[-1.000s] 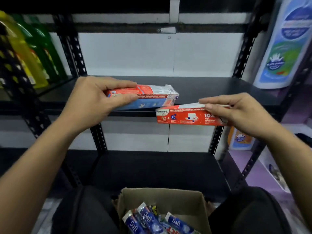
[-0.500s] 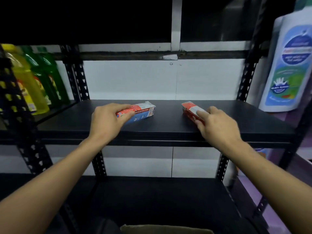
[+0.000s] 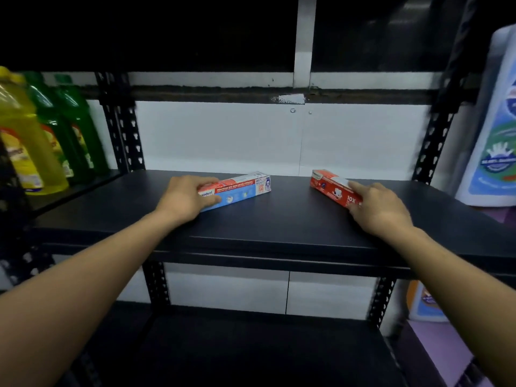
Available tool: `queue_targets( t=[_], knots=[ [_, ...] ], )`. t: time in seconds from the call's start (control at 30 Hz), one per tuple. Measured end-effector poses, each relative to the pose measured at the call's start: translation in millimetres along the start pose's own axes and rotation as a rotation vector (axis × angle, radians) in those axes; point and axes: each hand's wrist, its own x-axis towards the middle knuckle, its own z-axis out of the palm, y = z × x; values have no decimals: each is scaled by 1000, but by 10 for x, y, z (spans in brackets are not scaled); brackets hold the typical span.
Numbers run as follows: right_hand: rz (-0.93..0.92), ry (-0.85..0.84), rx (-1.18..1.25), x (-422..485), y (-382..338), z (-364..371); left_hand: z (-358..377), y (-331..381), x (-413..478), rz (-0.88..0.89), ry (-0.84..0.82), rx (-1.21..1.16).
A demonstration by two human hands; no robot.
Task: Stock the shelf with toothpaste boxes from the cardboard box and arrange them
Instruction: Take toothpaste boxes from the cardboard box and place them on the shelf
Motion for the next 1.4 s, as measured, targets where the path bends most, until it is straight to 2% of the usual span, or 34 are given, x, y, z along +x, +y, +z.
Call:
queue_targets(
  t=[0.23,0.47,0.63,0.8,1.03,1.4],
  knots=[
    [36,48,35,380,111,105,147,-234,464,26,-35,129],
    [123,69,-36,715,146,203,268,-306,856,-39,-33,212],
    [83,237,-116,762,291,244,492,-318,866,1,145,313],
    [171,268,-4,752,419,210,452,-395,865,55,273,238],
    [178,287,95,698,440,216,421,-440,861,-48,326,77],
    [97,181,129,718,455,269,361,-363,769,-107,241,-31]
  ],
)
